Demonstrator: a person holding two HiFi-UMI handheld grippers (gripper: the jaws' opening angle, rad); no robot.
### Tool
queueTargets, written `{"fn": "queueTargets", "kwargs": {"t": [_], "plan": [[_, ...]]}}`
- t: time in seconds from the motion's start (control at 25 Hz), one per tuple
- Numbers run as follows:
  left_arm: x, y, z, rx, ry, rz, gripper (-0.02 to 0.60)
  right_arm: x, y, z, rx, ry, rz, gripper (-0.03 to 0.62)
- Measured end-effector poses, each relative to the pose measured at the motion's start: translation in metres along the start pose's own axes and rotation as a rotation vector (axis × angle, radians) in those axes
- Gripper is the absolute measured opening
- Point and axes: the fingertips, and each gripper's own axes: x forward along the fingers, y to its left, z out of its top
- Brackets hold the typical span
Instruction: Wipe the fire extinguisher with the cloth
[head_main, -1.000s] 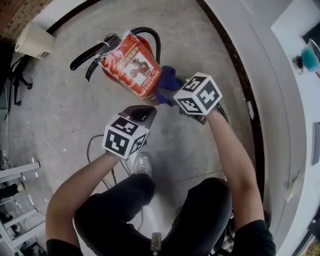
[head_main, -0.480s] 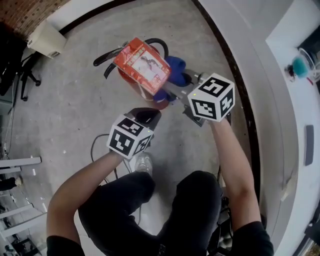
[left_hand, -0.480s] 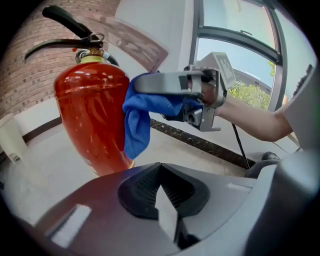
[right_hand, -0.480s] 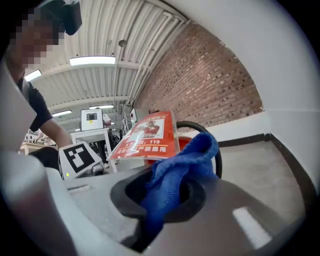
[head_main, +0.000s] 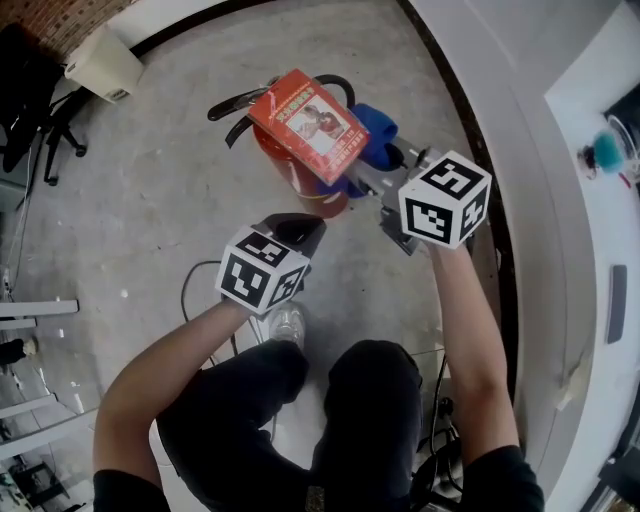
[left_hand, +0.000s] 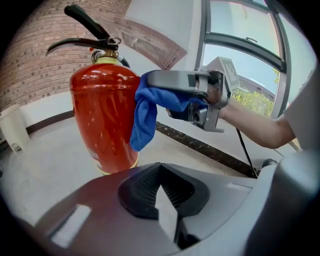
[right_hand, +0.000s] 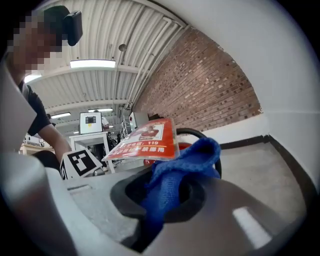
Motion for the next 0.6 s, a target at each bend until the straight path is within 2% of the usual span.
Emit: {"fn": "queueTargets", "kwargs": {"t": [0.2,0.4,0.6], "plan": [[0.008,0.003,-0.009,-0.008,0.016,-0.008,0.006,0.010,-0.015,-0.074,0.072,0.122,-0.040,0.026],[0.023,0.009,-0.026,0.004,0.049,-0.012,0.006,0.020,-0.031,-0.138,0.179,0.193,-0.070,0.026],[0.037,0.022,-0.052,-0.031,0.084,-0.010,0.006,0.030,-0.037,-0.192,0.246,0.258,-0.098,0.026]]}}
